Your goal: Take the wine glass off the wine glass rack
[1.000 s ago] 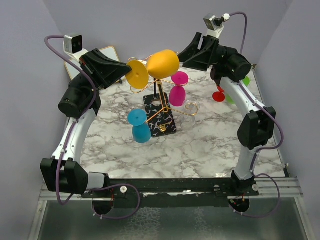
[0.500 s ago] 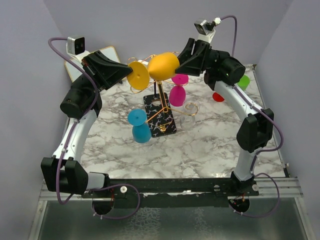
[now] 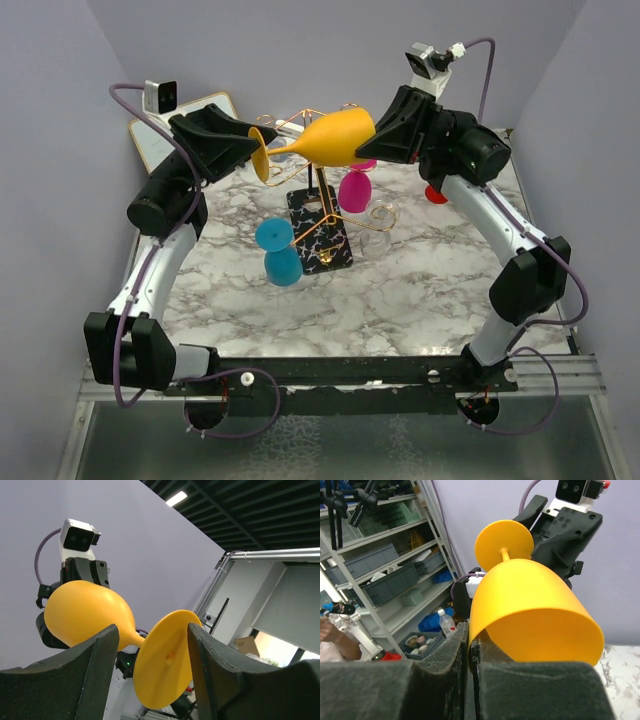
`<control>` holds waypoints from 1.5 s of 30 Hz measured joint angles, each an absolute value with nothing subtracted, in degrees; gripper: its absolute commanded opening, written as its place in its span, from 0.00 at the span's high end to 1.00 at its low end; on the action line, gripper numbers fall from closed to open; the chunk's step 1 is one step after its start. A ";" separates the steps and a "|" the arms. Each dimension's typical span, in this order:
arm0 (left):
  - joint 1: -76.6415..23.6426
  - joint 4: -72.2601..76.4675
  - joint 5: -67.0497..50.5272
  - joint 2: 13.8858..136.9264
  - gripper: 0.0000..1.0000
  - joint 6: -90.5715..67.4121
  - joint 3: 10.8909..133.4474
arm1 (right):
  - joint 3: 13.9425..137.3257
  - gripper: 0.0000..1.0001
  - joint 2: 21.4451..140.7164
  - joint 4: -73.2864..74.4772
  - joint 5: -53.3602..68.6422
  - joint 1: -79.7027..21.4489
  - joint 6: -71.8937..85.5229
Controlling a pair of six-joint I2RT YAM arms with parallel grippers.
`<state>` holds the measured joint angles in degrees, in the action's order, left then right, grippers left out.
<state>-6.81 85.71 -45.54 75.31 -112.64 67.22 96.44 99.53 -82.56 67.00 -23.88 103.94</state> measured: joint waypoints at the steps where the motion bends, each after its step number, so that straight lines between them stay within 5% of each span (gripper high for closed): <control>1: -6.85 85.03 -45.58 75.09 0.31 -112.09 66.63 | 95.70 0.98 99.00 -82.52 67.13 -23.92 103.22; 10: -6.87 78.65 -45.23 69.73 0.25 -104.53 58.30 | 87.53 0.98 88.40 -76.95 70.59 -23.90 86.61; 20: -6.87 53.91 -45.19 61.87 0.35 -83.94 58.98 | 101.45 0.98 70.87 -17.15 51.00 -23.94 27.20; 33: -6.87 -2.66 -34.57 62.06 0.45 -38.96 82.94 | 129.49 0.98 97.86 29.08 -1.87 -22.94 1.85; 45: -7.94 -20.08 -28.18 66.19 0.50 -26.35 85.71 | 137.19 0.98 110.02 49.65 -12.27 -15.90 1.69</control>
<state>-7.94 -20.08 -28.18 66.19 -26.35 85.71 137.19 110.02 49.65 -12.27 -15.90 1.69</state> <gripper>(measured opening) 0.511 0.026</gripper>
